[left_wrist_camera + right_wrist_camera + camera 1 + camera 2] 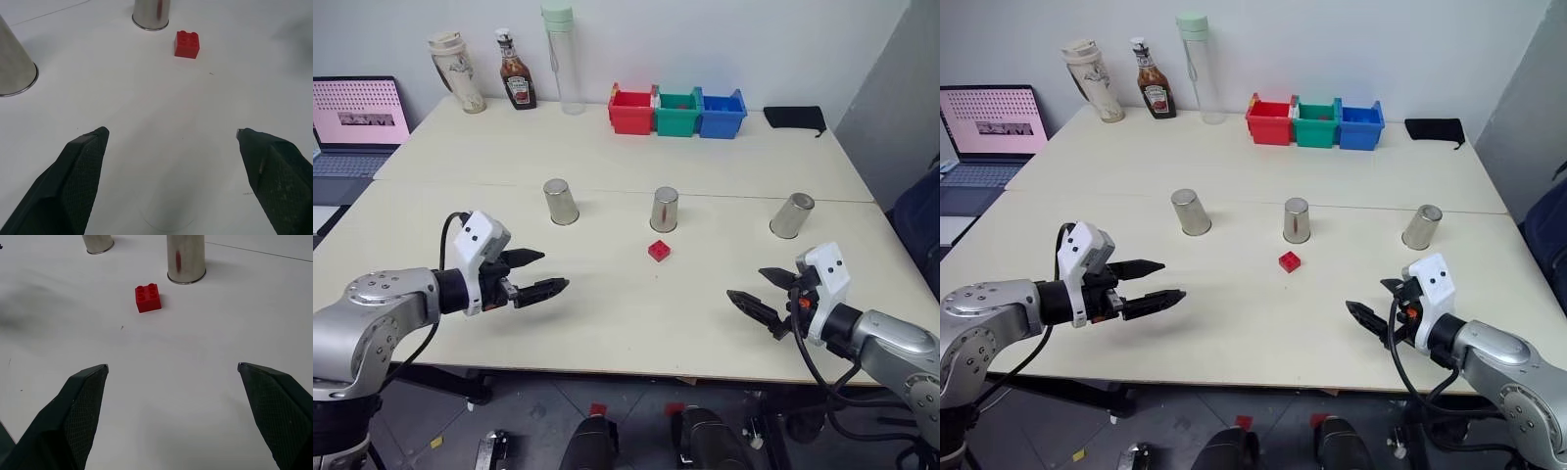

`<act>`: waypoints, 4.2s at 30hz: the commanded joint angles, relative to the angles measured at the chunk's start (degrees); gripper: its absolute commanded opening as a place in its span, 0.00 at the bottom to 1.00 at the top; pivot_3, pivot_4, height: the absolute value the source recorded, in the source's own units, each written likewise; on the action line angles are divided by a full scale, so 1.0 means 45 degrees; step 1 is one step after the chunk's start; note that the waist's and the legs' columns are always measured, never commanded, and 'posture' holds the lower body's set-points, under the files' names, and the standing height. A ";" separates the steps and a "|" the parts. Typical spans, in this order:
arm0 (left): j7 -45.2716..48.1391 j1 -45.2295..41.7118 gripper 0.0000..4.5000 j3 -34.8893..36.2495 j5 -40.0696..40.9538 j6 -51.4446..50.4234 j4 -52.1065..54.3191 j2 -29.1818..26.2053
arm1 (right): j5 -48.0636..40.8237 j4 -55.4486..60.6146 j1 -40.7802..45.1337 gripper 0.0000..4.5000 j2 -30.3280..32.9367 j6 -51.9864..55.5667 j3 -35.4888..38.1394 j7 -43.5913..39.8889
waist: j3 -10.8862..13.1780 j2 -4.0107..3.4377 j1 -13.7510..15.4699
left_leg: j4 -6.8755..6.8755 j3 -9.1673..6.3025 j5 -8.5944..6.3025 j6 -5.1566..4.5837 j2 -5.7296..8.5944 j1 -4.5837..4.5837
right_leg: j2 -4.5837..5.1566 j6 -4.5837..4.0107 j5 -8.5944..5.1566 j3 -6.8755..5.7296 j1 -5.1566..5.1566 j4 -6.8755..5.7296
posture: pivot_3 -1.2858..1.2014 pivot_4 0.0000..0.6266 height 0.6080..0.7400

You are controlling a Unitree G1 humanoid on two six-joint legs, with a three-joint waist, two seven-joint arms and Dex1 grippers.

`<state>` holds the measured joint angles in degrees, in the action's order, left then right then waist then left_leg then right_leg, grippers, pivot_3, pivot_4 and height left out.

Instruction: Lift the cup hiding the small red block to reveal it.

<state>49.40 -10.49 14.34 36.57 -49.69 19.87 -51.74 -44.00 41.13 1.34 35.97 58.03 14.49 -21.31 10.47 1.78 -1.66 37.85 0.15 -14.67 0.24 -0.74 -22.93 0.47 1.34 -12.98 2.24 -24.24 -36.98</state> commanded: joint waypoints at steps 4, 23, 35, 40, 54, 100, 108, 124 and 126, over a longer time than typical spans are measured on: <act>0.0053 -0.0311 0.99 -0.0153 -0.0161 0.0569 -0.0052 0.0036 | -0.0249 0.0394 0.0077 1.00 0.0078 -0.0139 0.0291 0.0119 | 0.0000 0.0000 0.0000 | 0.0001 0.0000 0.0000 0.0000 -0.0001 0.0002 | -0.0001 0.0000 0.0000 0.0000 0.0000 -0.0003 | 0.52 0.24 1.00; 0.0018 -0.0860 0.99 -0.0570 -0.0261 0.0969 -0.0447 0.0350 | -0.0446 0.0503 0.0067 1.00 -0.0021 -0.0111 0.0432 0.0517 | 0.0000 0.0001 0.0001 | 0.0001 0.0002 0.0000 0.0000 0.0000 0.0001 | -0.0011 0.0003 0.0002 0.0003 0.0001 -0.0006 | 0.52 0.24 1.00; 0.0082 -0.1053 0.99 -0.0628 -0.0301 0.1029 -0.0568 0.0364 | -0.0599 0.0416 0.0162 1.00 0.0002 -0.0170 0.0330 0.0755 | -0.0001 0.0001 0.0002 | 0.0005 0.0003 0.0000 0.0000 0.0000 0.0002 | -0.0048 0.0005 0.0003 0.0007 0.0003 -0.0010 | 0.52 0.24 1.00; 0.0054 -0.1109 0.99 -0.0630 -0.0333 0.1055 -0.0627 0.0392 | -0.0622 0.0359 0.0266 1.00 -0.0016 -0.0186 0.0256 0.0817 | -0.0001 0.0001 0.0001 | 0.0006 0.0005 0.0001 0.0000 0.0000 0.0004 | -0.0052 0.0006 0.0004 0.0009 0.0003 -0.0013 | 0.52 0.24 1.00; 0.0048 -0.1064 0.99 -0.0578 -0.0312 0.0989 -0.0574 0.0349 | -0.0711 0.0324 0.0414 1.00 -0.0012 -0.0149 0.0179 0.0891 | -0.0001 0.0002 0.0001 | 0.0009 0.0004 0.0001 0.0000 0.0000 0.0004 | -0.0054 0.0007 0.0005 0.0011 0.0003 -0.0019 | 0.52 0.24 1.00; 0.0006 -0.1247 0.99 -0.0666 -0.0599 0.1173 -0.0762 0.0339 | -0.0606 0.0092 0.0788 1.00 -0.0133 -0.0247 -0.0141 0.1013 | -0.0002 0.0002 0.0000 | 0.0015 0.0004 0.0001 -0.0001 0.0000 0.0006 | -0.0058 0.0044 0.0027 0.0011 0.0006 -0.0025 | 0.52 0.24 1.00; -0.0378 -0.0953 0.99 -0.0031 -0.1083 0.1713 -0.1189 0.0290 | -0.0677 0.0166 0.0688 1.00 0.0066 -0.0230 -0.0013 0.0847 | -0.0002 0.0002 0.0001 | 0.0015 0.0006 0.0001 -0.0001 0.0000 0.0007 | -0.0058 0.0045 0.0028 0.0013 0.0006 -0.0025 | 0.52 0.24 1.00; -0.5453 -0.2148 0.99 -0.0117 -0.4091 0.6055 -0.5077 0.4894 | -0.1766 0.0198 0.4473 1.00 -0.0001 -0.0921 -0.2092 -0.1421 | -0.0020 0.0018 0.0052 | 0.0037 0.0004 0.0005 -0.0002 0.0009 0.0011 | -0.0051 0.0111 0.0071 0.0010 0.0030 -0.0016 | 0.52 0.24 1.00; -0.5600 -0.2425 0.99 -0.0200 -0.4299 0.6523 -0.5655 0.5287 | -0.1412 0.0103 0.4735 1.00 0.0043 -0.1304 -0.2388 -0.1772 | -0.0024 0.0027 0.0062 | 0.0038 0.0008 0.0005 -0.0002 0.0011 0.0004 | -0.0048 0.0116 0.0078 0.0010 0.0028 -0.0014 | 0.52 0.24 1.00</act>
<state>25.87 -19.55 13.83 18.79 -24.35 -3.72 -28.93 -51.48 41.09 21.11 35.79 55.57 4.54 -26.71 10.36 1.90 -1.38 38.02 0.18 -14.65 0.23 -0.66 -22.91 0.26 1.87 -12.62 2.29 -24.11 -37.03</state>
